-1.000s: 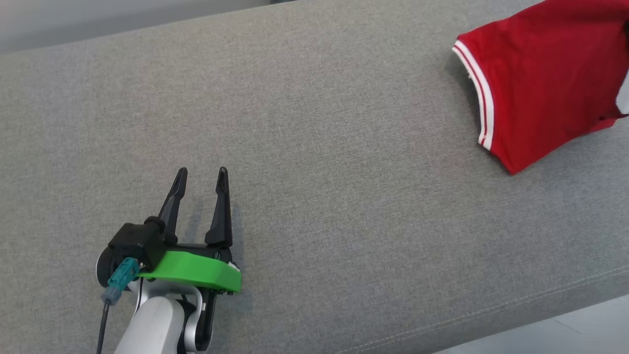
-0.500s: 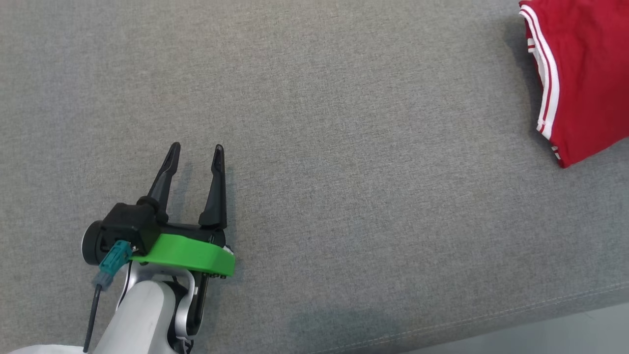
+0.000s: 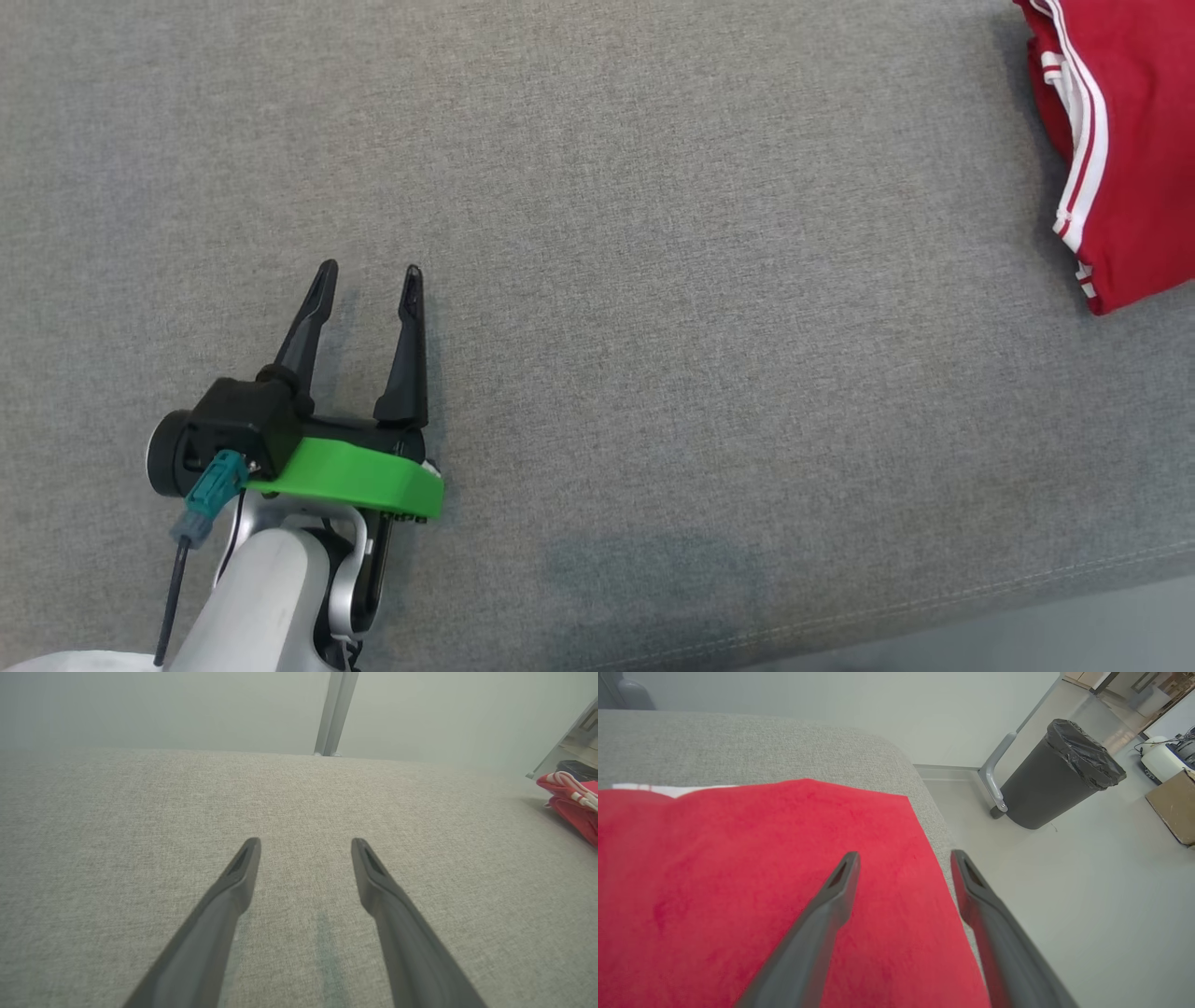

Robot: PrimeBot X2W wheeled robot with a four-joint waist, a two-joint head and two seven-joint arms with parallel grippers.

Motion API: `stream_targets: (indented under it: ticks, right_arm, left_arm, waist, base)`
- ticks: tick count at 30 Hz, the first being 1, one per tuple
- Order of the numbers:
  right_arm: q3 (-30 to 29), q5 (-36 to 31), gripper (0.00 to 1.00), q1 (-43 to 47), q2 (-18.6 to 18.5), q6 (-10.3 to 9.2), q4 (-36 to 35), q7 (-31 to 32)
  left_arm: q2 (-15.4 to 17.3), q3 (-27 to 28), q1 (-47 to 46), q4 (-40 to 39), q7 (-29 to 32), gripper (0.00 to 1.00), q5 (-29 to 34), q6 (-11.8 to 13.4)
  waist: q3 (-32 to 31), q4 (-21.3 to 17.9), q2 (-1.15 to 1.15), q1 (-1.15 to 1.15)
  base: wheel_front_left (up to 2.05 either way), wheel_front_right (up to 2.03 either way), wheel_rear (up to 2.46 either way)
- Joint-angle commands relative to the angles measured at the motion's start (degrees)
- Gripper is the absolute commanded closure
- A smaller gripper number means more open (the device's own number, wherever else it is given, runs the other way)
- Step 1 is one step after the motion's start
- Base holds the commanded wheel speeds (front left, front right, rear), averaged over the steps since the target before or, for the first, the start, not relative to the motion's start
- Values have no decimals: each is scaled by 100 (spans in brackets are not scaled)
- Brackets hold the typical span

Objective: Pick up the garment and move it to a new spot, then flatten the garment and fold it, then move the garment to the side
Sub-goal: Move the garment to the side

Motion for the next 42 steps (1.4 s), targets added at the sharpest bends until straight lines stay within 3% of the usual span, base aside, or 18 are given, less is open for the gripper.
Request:
stream_targets:
  ticks: [1, 8, 14, 25, 31, 42]
  right_arm:
    - [-16, -55, 0, -60, 23, -4, 20, -81]
    - [226, -65, 0, -163, 286, -4, -119, -429]
    - [870, 135, 0, -96, 487, -4, -547, -609]
    - [1769, 1219, 0, 706, 665, -4, -1741, -664]
    - [1605, 1511, 0, 1412, 831, -4, -2202, -665]
    - [984, 1243, 0, 2807, 1559, -4, -3377, -630]
  left_arm:
    - [55, -5, -73, -17, 7, 0, 46, 19]
    - [16, -9, -67, 94, -87, 0, -46, -17]
    - [-126, 127, -85, 294, -280, 0, -257, -78]
    - [-341, 470, 90, 902, -472, 0, -530, -125]
    - [-325, 656, 325, 1160, -505, 0, -564, -110]
    - [-265, 1014, 897, 1227, -511, 0, -385, 70]
  waist:
    - [-36, -42, 0, 0]
    - [-390, -215, 0, 0]
    - [-960, -315, 0, 0]
    - [-1978, -266, 0, 0]
    - [-2392, -129, 0, 0]
    - [-2771, 120, 0, 0]
  base:
    - [0, 0, 0]
    - [0, 0, 0]
    - [0, 0, 0]
    - [0, 0, 0]
    - [0, 0, 0]
    - [0, 0, 0]
